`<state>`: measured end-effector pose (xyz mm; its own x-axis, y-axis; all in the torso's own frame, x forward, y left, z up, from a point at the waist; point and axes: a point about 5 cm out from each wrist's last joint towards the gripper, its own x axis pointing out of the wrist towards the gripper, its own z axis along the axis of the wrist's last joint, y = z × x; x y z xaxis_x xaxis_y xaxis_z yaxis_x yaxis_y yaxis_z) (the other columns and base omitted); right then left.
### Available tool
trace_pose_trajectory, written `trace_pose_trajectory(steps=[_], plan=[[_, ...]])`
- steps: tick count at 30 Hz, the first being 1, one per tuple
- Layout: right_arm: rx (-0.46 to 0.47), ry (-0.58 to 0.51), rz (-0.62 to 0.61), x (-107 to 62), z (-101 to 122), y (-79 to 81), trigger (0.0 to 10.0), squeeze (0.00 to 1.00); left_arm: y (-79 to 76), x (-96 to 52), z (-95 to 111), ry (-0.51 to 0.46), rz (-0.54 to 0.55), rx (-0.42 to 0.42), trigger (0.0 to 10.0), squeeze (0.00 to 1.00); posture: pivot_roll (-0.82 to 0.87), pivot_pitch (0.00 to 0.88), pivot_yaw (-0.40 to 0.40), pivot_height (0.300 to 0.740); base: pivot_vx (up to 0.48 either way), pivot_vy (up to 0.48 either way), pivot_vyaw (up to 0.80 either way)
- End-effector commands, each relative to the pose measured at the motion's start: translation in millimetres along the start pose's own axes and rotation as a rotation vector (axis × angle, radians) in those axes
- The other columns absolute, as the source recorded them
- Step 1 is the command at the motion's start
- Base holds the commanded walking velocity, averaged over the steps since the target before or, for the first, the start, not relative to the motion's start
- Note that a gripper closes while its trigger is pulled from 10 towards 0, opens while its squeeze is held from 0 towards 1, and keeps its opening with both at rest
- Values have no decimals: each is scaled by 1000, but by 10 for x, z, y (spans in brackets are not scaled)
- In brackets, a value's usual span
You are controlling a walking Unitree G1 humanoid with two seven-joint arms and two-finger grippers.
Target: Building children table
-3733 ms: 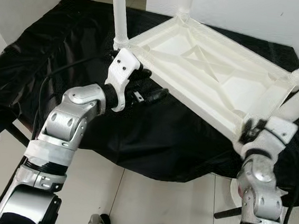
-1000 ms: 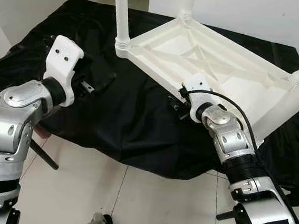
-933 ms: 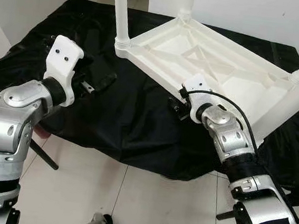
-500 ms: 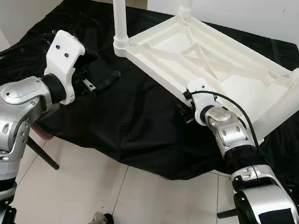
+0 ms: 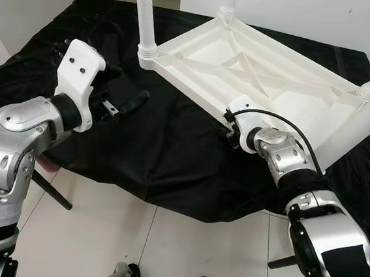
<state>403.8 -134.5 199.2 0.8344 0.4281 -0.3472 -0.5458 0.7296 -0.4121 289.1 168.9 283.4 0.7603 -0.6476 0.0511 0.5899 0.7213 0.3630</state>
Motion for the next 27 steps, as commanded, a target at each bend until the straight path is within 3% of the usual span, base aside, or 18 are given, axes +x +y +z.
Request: trace_pose_trajectory(steps=[1,10,13,15,18,19,21,22,24,26,27], plan=[[-20,25,110,41,-58,134,0,0,-22,-16,-5,17,-12,7,10000,0,-36,212,56,740,0,0,0],[-87,20,223,27,-98,221,0,0,-23,-19,-6,21,-8,6,10000,0,-36,209,57,740,0,0,0],[-101,-49,284,27,-13,294,0,0,-24,-16,-10,21,-7,5,10000,0,-36,206,56,740,0,0,0],[-109,-130,336,50,123,419,0,0,-34,-8,-14,21,-7,3,10000,0,-36,201,53,740,0,0,0],[-104,-161,356,74,192,504,0,0,-39,-1,-16,20,-7,2,10000,0,-36,201,53,740,0,0,0],[-91,-196,375,111,269,626,0,0,-47,4,-14,18,-6,1,10000,0,-35,197,47,740,0,0,0],[-91,-196,375,111,269,626,0,0,-47,4,-14,18,-6,1,10000,0,-35,197,47,740,0,0,0],[-76,-219,393,150,341,753,0,0,-52,9,-12,16,-4,1,10000,0,-35,197,47,740,0,0,0],[-76,-219,393,150,341,753,0,0,-52,9,-12,16,-4,1,10000,0,-35,197,47,740,0,0,0],[-54,-252,410,211,461,965,0,0,-66,15,-6,11,-1,1,10000,0,-33,195,42,740,0,0,0],[-54,-252,410,211,461,965,0,0,-66,15,-6,11,-1,1,10000,0,-33,195,42,740,0,0,0]])
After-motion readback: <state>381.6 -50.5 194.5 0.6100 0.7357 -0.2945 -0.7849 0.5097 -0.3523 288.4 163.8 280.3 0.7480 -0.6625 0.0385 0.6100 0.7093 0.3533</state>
